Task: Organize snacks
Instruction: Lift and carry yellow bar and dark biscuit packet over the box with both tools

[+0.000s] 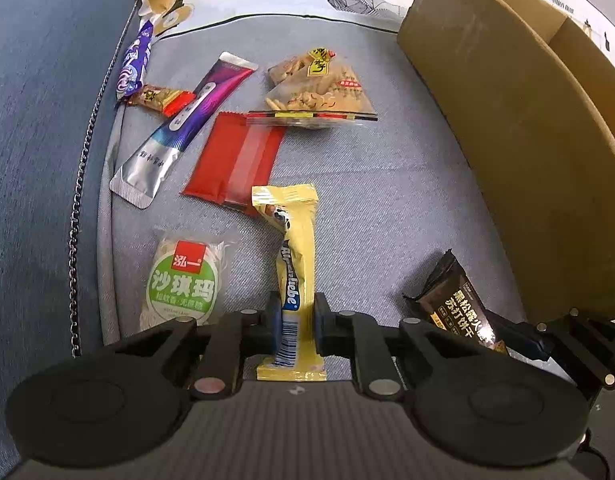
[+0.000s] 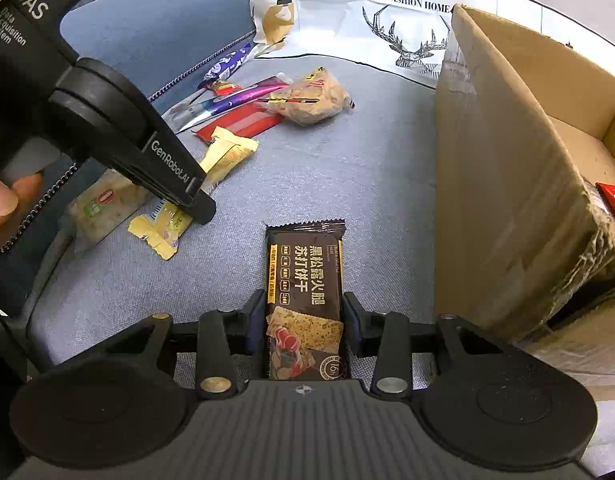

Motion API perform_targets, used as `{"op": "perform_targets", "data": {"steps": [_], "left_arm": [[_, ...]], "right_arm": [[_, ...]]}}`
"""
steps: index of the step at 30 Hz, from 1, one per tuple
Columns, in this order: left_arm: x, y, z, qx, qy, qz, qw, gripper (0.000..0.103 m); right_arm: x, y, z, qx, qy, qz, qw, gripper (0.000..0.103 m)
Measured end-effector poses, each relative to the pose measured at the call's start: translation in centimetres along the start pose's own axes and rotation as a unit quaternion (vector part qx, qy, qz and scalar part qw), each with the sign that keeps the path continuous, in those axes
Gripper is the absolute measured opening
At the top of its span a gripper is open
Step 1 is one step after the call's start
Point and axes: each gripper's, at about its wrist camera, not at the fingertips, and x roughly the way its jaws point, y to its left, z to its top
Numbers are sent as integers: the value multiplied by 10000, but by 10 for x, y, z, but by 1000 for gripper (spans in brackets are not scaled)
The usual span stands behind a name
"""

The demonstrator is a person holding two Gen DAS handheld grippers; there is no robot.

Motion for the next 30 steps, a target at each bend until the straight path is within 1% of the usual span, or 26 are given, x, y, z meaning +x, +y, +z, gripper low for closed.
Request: {"op": "perform_targets", "data": {"steps": [2,4,6,9,12,16,19,22,25,27,30], "left_arm": [[-5,1,-1,-41,-91,-24,9999,15],[-11,2,0,-121,-272,-74,9995,15],[-20,4,1,-167,-500,-117,9985,15],[-37,2,-1,-187,-930,-120,9954,15],[-61,-4,-4,-307,-1508,-120,9880,15],[-91,-7,-12,-680,-2166,-204,9737,15],[-108,-12,-16,-834,-2512,-274,9639,15],[-120,-19,-19,-831,-2750,-337,9572,15],[-124,-29,-18,-736,-2861,-383,9546,15],[-126,-39,-18,-579,-2950,-387,9530,15],[-125,-52,-16,-415,-3056,-432,9503,15]], "right_arm": [[-1,-2,0,53,-29,-5,10000,41],[-4,-3,1,85,-103,-43,9999,41],[-9,-3,1,91,-194,-24,9998,41],[-19,-1,2,17,-456,-29,9990,41],[-36,0,3,56,-805,29,9967,41],[-64,0,4,60,-1356,37,9907,41],[-86,-4,6,119,-1713,30,9851,41],[-108,-16,10,242,-2021,-11,9791,41],[-128,-33,15,403,-2275,-57,9729,41],[-139,-46,21,496,-2371,-120,9702,41],[-154,-75,34,617,-2577,-240,9640,41]]}}
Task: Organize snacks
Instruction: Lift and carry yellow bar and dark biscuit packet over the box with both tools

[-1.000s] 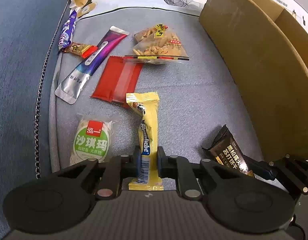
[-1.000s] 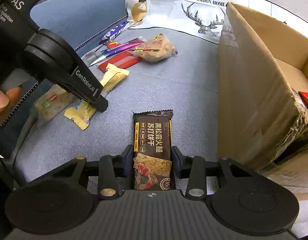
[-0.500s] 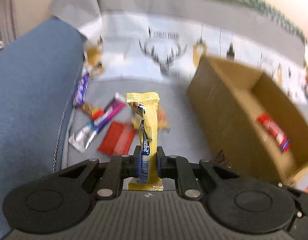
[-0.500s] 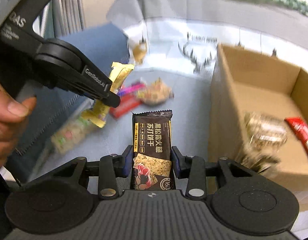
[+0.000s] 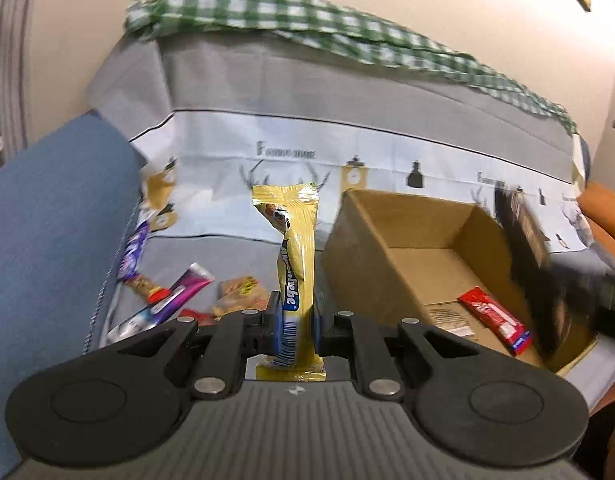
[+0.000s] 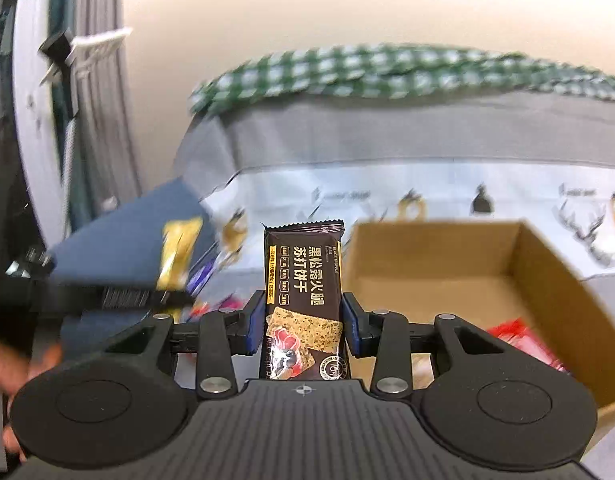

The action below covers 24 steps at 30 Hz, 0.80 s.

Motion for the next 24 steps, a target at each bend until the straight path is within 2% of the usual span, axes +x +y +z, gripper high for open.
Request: {"op": "perform_targets", "data": {"steps": [7,10,13,17,24], "left_arm": [[6,-25,2,54,-237,-208,9995,15],[9,-36,4,82,-346,-277,9990,15],[13,-48,6,74,-435,-393,9983,15],[22,-66,9,146,-471,-544,9973,15],[42,-102,12,473,-539,-786,9943,15]], "right_arm": [[0,-76,45,-128,-318,-406,9986,41],[7,-102,46,-154,-367,-725,9966,41],[8,-132,34,124,-304,-974,9947,41],[8,-153,23,463,-66,-1104,9928,41],[11,-153,18,139,-66,-1238,9922,41]]}}
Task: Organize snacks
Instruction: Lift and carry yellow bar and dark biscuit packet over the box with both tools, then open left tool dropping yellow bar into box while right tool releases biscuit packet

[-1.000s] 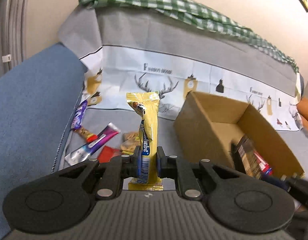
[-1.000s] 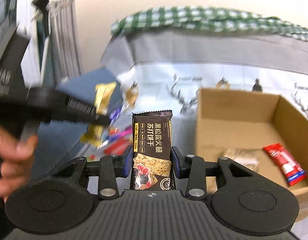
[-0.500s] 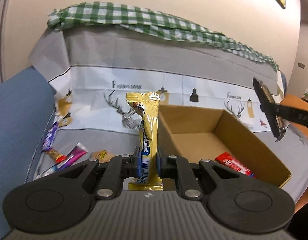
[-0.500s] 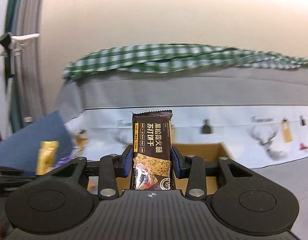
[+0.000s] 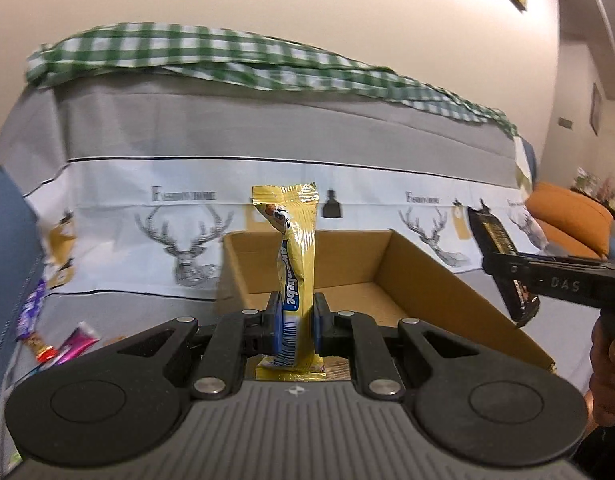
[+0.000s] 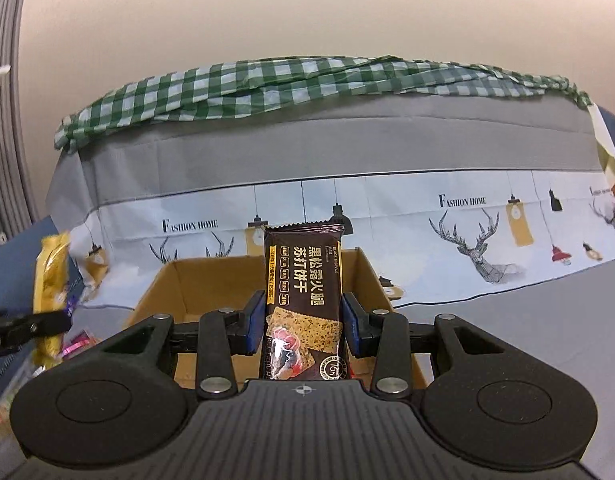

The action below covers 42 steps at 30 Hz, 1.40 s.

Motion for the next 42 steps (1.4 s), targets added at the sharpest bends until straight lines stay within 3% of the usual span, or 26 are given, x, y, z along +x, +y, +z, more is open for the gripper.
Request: {"op": "perform_targets", "data": {"steps": [6,14,42], "left_arm": [[24,-25,-1,351,-3,-232,9991,15],[36,-39,-6,512,81,-378,9979,15],[39,-41,-4,340,135,-432,9984,15]], "right_arm": [[-2,4,-3,-383,-40,-131,9992,41],[4,0,-6,-438,93,-325,9985,41],[13,20,-10,-673,102,-272,9973,41]]}}
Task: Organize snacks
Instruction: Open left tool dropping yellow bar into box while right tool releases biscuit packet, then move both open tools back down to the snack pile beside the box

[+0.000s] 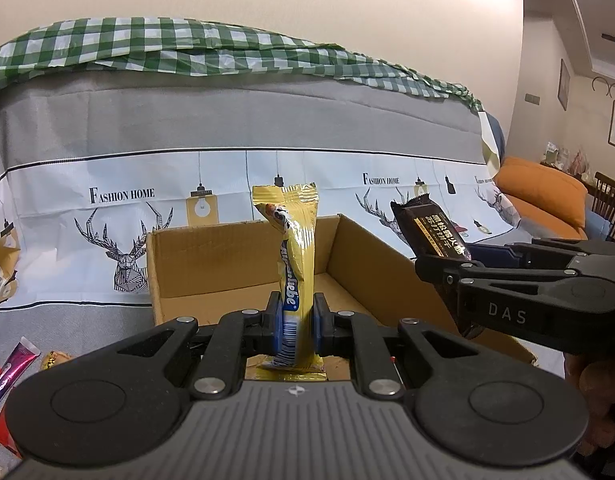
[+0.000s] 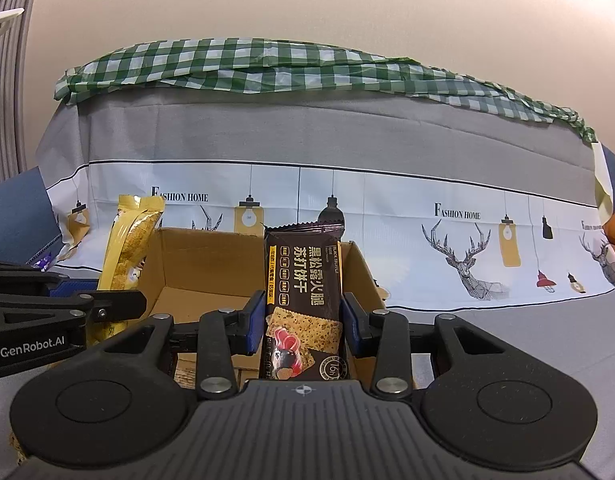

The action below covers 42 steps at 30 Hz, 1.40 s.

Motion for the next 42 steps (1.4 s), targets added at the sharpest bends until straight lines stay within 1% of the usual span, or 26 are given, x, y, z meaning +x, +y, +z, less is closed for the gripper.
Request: {"op": "perform_targets", "data": {"steps": [5,7,8,9,11,15,19,23,27,30,33,34,35,36,37,39,40,42], "left_arm": [[-1,1,1,-34,-32,17,10000,16],[-1,3,1,-82,-23,15,10000,32],[-1,4,2,-110,-17,13,9999,46],[-2,4,1,-123,-35,46,9999,49],[-3,5,2,-106,-48,106,9999,49],[-5,9,2,-138,-54,194,9997,49],[-14,19,3,-259,-177,238,9992,49],[-21,33,4,-353,-111,340,9987,49],[-32,50,0,-388,52,489,9980,49],[-44,65,-2,-349,220,482,9980,49],[-55,88,-4,-404,460,410,9973,50],[-60,97,-5,-376,562,445,9967,50],[-65,104,-7,-327,620,507,9962,54],[-70,112,-9,-250,678,591,9956,61],[-76,123,-12,-175,728,714,9946,64],[-84,141,-22,-145,812,938,9922,76],[-85,154,-29,-336,975,1137,9881,78],[-80,177,-36,-829,1331,1280,9793,80]], "right_arm": [[1,1,-1,-27,17,13,10000,41],[2,1,-1,-41,43,-12,10000,43],[3,0,-1,-56,45,-57,10000,51],[4,0,0,-63,56,-110,9999,62],[4,-1,1,12,55,-129,9999,67],[6,-2,1,91,69,-131,9998,69],[7,1,1,138,92,-105,9998,69],[9,5,1,246,146,-50,9996,69],[11,13,1,384,198,42,9991,69],[12,20,0,483,220,129,9985,69],[15,30,-2,565,305,186,9978,69],[16,33,-3,605,335,220,9974,69],[16,35,-3,644,350,257,9970,69],[16,38,-3,680,354,293,9966,69],[16,42,-3,714,355,337,9962,69],[15,48,-2,777,339,428,9955,69],[14,51,-1,796,327,473,9952,69],[13,58,0,813,318,568,9946,69]]}}
